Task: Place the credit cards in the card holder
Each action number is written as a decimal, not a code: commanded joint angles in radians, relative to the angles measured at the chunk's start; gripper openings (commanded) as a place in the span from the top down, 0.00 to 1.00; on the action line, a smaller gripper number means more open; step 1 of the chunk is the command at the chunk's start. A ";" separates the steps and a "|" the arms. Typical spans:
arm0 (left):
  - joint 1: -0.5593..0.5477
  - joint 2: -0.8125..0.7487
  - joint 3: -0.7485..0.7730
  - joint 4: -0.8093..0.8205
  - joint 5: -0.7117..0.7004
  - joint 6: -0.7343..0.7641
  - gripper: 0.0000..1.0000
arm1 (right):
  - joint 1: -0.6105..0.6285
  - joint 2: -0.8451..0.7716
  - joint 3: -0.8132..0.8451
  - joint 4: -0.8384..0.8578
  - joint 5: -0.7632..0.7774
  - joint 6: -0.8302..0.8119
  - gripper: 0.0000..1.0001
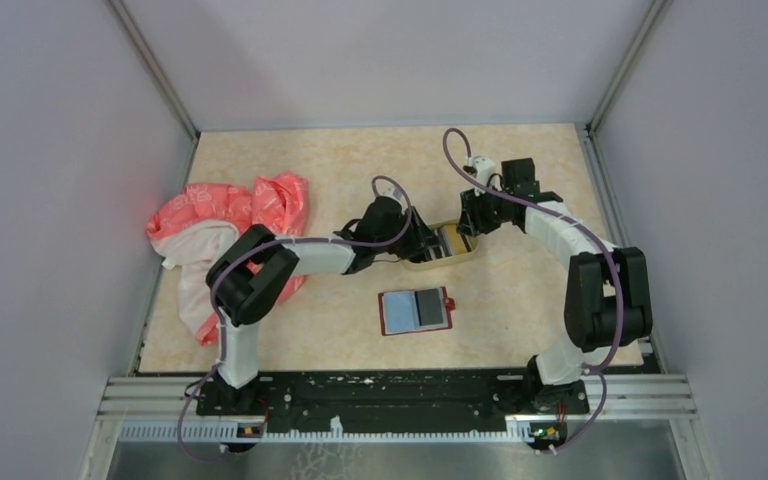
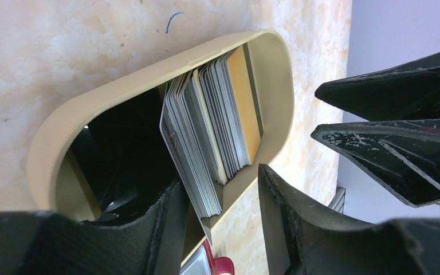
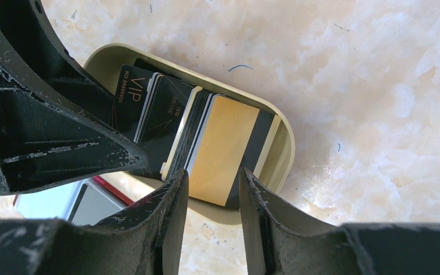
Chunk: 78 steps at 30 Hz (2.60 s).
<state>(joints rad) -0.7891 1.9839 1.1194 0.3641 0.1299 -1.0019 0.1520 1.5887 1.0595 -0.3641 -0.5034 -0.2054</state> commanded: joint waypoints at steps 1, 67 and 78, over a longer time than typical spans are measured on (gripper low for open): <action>0.010 -0.045 -0.010 -0.028 -0.022 0.014 0.48 | -0.010 -0.038 0.001 0.012 -0.024 0.000 0.62; -0.059 -0.795 -0.843 0.843 0.374 0.611 1.00 | 0.168 -0.287 -0.152 -0.037 -0.875 -0.432 0.15; -0.077 -0.749 -0.751 0.630 0.435 0.709 1.00 | 0.273 -0.264 -0.113 -0.053 -0.784 -0.366 0.40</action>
<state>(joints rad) -0.8623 1.2297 0.3275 1.0676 0.5285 -0.3557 0.4171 1.3365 0.8726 -0.3977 -1.3075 -0.5297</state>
